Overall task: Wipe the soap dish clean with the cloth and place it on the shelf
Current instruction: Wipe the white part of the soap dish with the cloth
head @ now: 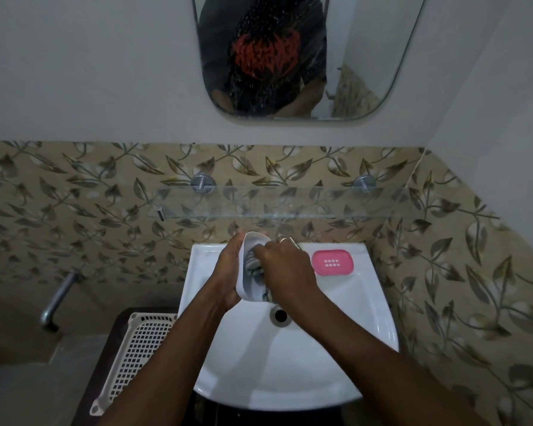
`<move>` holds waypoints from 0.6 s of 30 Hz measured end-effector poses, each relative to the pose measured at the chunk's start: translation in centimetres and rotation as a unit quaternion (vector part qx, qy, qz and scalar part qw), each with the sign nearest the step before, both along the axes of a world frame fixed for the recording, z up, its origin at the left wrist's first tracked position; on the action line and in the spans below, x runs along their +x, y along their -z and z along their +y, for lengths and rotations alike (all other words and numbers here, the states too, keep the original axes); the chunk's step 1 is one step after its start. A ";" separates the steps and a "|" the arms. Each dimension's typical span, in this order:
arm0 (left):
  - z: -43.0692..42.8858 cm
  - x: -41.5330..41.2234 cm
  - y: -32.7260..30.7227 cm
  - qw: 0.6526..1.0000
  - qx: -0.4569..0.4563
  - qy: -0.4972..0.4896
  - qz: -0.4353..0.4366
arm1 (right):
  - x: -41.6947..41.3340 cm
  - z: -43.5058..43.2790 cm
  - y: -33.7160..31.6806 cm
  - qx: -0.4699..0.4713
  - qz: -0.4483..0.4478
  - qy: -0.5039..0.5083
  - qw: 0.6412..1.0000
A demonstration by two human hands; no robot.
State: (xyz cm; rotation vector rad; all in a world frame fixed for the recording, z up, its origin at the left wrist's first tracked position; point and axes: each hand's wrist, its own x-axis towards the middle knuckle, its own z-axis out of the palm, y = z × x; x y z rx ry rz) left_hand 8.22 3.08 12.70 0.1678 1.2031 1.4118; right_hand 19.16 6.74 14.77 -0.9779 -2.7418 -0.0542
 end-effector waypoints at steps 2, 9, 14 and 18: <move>0.2 -0.4 0.3 1.000 -0.014 -0.018 0.008 | 0.3 -0.8 0.9 -0.039 -0.017 -0.014 0.999; 0.3 -0.4 1.3 0.999 0.012 0.027 0.037 | 1.1 2.9 -1.2 -0.064 0.027 -0.087 0.994; 0.7 0.4 1.7 0.998 0.032 0.031 0.046 | 1.2 3.9 1.3 0.178 -0.024 -0.207 0.962; 0.9 1.1 1.9 0.994 -0.016 0.005 0.108 | 2.2 2.3 1.5 0.067 -0.061 -0.140 0.986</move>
